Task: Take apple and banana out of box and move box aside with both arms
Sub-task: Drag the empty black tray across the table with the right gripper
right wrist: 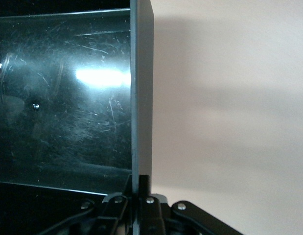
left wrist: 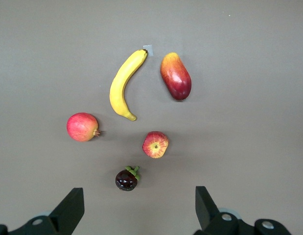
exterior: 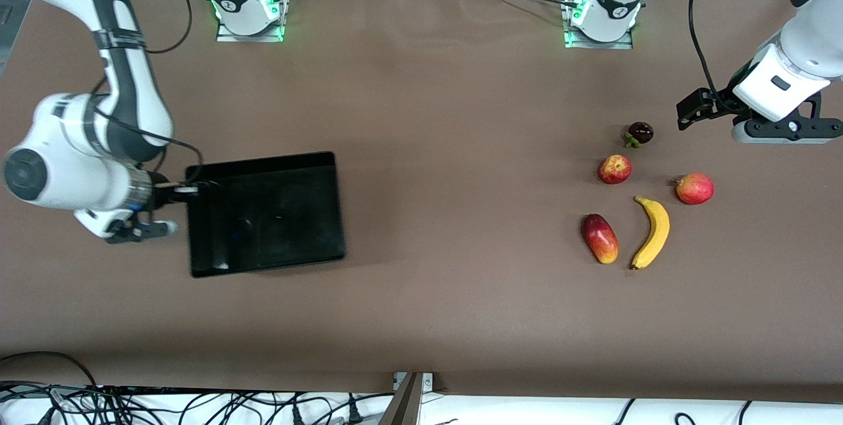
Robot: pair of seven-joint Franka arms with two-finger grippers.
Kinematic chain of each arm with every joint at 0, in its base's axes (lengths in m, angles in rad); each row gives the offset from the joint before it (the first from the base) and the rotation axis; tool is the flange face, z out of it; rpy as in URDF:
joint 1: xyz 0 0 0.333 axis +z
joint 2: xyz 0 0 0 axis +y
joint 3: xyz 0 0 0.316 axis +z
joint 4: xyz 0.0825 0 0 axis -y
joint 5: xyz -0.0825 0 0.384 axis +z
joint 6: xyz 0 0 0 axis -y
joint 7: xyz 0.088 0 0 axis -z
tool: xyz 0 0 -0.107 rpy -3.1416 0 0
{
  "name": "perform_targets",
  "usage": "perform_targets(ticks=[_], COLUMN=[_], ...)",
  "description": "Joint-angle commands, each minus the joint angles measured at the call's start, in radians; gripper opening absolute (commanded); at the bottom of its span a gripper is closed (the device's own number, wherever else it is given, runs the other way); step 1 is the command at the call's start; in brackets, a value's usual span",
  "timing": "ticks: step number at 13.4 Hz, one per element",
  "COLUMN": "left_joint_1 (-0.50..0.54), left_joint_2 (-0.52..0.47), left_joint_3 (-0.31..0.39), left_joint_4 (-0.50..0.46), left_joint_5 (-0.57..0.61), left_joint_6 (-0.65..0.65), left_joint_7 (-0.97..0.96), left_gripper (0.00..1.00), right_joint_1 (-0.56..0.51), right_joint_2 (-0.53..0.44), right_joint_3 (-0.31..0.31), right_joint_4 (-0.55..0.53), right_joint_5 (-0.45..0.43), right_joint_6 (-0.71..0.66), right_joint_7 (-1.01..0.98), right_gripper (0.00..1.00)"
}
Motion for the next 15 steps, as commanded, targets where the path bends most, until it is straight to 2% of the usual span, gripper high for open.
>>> perform_targets(ticks=[1, 3, 7, 10, 15], left_joint_1=[-0.008, -0.008, -0.008, -0.008, -0.009], left_joint_2=[-0.005, -0.005, -0.005, -0.003, -0.003], left_joint_3=[0.004, 0.004, 0.004, 0.004, 0.003], left_joint_4=[0.011, 0.011, 0.011, 0.011, 0.012], left_joint_5=[-0.008, -0.008, -0.008, -0.006, -0.005], left_joint_6=[-0.018, -0.016, -0.018, -0.016, -0.03], left_joint_7=[-0.007, -0.007, -0.007, -0.009, -0.009], left_gripper=[1.0, 1.0, 1.0, 1.0, 1.0], right_joint_1=[0.006, 0.006, 0.006, 0.003, 0.003], right_joint_2=[-0.086, -0.087, -0.082, -0.064, -0.06], right_joint_3=[-0.055, -0.068, -0.066, -0.066, -0.068], right_joint_4=[-0.157, -0.193, -0.315, -0.311, -0.309], right_joint_5=[0.064, 0.094, 0.098, 0.112, 0.135], right_joint_6=[0.093, 0.125, 0.3, 0.306, 0.311], right_joint_7=[-0.058, -0.077, -0.158, -0.25, -0.258], right_gripper=[0.0, 0.0, 0.0, 0.0, 0.0])
